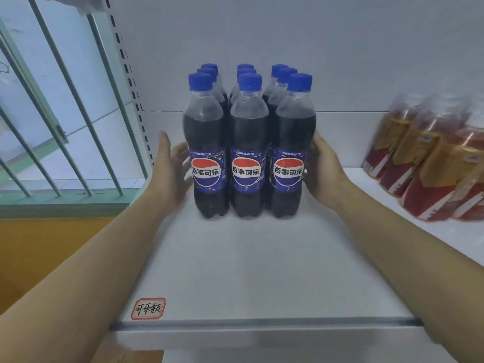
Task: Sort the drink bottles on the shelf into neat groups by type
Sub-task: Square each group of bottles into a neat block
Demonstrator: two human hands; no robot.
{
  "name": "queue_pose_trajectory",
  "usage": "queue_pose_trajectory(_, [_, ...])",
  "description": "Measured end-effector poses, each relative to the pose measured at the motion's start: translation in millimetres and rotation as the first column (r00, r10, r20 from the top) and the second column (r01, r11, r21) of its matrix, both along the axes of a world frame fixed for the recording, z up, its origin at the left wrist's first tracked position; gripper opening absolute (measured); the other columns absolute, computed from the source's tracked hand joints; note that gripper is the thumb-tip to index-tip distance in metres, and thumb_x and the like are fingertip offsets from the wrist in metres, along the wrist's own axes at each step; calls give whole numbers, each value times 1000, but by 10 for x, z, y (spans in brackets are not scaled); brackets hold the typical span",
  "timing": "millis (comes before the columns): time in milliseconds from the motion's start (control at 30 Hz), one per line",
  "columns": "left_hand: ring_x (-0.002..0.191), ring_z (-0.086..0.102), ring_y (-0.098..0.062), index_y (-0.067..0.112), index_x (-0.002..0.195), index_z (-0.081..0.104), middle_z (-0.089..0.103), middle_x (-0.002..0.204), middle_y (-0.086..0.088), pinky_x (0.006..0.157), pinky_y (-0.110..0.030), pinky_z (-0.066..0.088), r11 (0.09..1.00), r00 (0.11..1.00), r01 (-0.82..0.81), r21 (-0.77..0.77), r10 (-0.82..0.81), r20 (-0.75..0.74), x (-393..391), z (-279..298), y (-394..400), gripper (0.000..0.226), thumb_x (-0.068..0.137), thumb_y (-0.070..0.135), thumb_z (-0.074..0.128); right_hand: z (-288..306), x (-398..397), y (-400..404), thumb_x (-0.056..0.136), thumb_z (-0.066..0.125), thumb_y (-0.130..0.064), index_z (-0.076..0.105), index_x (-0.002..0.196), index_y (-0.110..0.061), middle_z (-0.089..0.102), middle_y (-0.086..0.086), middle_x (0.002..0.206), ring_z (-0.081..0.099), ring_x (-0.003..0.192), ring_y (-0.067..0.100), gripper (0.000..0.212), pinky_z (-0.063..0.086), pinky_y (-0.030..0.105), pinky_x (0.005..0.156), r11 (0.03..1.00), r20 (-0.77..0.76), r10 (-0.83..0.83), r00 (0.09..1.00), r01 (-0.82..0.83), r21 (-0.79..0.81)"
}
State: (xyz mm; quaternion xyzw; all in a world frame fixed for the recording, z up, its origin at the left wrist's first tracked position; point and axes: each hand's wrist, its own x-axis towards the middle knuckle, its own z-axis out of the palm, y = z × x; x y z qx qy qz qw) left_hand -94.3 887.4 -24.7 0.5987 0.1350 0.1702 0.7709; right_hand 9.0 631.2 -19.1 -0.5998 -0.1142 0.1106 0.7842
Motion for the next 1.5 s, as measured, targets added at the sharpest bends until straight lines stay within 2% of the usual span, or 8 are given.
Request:
queue_pose_trajectory(133, [110,72,-23,25,119,76,75,120,-6,95,-42,57,1000,999,30,-10,-30,11,62,-89,-174,69,100,71,28,-187,-28,223,99,43,-57,84,74,-24,79,0,85,76,74,16,58,60,28,62,984,-138,114,984,-93,149])
queue_pose_trajectory(267, [69,76,-9,33,66,82,80,81,5,55,-23,58,1000,1000,-20,11,19,20,136,-156,-218,66,103,60,35,-255,29,265,99,44,-57,83,70,-22,78,0,80,75,69,16,60,59,28,60,970,-122,114,986,-83,230])
queue_pose_trajectory(667, [107,73,-17,32,111,78,77,116,1,93,-37,58,997,995,71,-1,-71,70,109,-187,-145,70,102,69,19,-233,-52,181,103,35,-57,84,90,-23,79,3,101,76,90,20,61,60,34,76,971,-93,90,992,-66,231])
queue_pose_trajectory(800, [129,56,-13,21,142,53,60,140,4,116,-47,39,942,994,-106,319,87,72,-83,-15,-130,54,107,53,28,-192,-81,36,107,34,-49,57,138,-23,61,-4,138,55,131,20,46,40,43,113,978,113,-81,990,101,-183])
queue_pose_trajectory(967, [72,54,-5,13,91,60,61,83,1,72,-21,50,466,790,-609,641,427,440,-603,329,-46,20,87,28,48,-140,-135,-538,101,54,-19,49,145,-18,54,5,145,53,129,24,44,38,35,109,528,577,137,805,433,-730])
queue_pose_trajectory(1133, [61,56,-8,20,72,61,62,64,3,57,-19,43,660,944,-37,750,-223,243,-925,293,-970,18,84,29,51,-63,-504,-1252,96,57,-16,57,136,-19,59,2,134,46,129,26,40,40,47,101,294,709,509,488,676,-676])
queue_pose_trajectory(1300, [117,60,-9,25,126,64,68,124,10,104,-31,45,345,856,418,840,-459,-237,-450,-49,-1997,38,96,34,43,135,-528,-1891,88,61,-18,65,121,-16,61,4,125,43,133,33,33,30,50,97,199,813,516,270,885,-420])
queue_pose_trajectory(1500, [117,60,-23,18,120,61,65,126,-7,105,-43,45,841,928,363,402,-289,-235,540,-2,-2910,30,103,31,40,342,-294,-2770,89,60,-21,70,111,-13,61,8,121,44,129,35,26,35,56,102,336,957,274,100,922,-192])
